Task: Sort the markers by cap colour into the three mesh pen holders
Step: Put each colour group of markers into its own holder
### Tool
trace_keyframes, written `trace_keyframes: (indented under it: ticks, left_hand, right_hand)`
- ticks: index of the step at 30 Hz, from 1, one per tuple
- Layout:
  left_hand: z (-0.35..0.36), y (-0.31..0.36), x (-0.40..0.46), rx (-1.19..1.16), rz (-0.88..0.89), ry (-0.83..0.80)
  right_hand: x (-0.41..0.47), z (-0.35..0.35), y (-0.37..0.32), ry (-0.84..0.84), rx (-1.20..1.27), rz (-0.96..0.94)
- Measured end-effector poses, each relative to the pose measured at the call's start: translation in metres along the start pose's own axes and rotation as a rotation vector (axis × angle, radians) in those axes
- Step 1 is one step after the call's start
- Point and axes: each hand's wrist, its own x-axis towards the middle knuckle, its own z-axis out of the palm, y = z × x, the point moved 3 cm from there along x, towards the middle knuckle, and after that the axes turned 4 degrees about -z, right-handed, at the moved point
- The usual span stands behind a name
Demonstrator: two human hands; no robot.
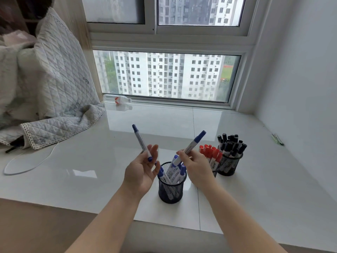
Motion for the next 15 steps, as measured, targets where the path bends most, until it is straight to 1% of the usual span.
trace_keyframes:
  ticks: [2,4,6,8,11,15]
  left_hand:
    - [0.000,0.001,-0.001,0.169,0.079,0.034]
    - [-0.002,0.001,-0.002,0.468,0.212,0.110]
    - [-0.004,0.000,-0.004,0.715,0.345,0.167]
    - [-0.007,-0.003,-0.006,0.884,0.430,0.191]
    - [-0.011,-0.005,-0.007,1.064,0.505,0.223]
    - [-0.011,-0.009,-0.010,1.205,0.571,0.185]
  right_hand:
    - [-0.003,0.002,0.003,-0.003,-0.090,-0.058]
    - [-0.005,0.003,0.006,0.000,-0.175,-0.109]
    - [-0.006,0.003,0.010,0.045,-0.191,-0.125]
    - [-0.007,0.003,0.013,0.099,-0.167,-0.119]
    - [-0.008,0.003,0.018,0.156,-0.170,-0.119]
    - [-0.011,0.004,0.024,0.184,-0.229,-0.110]
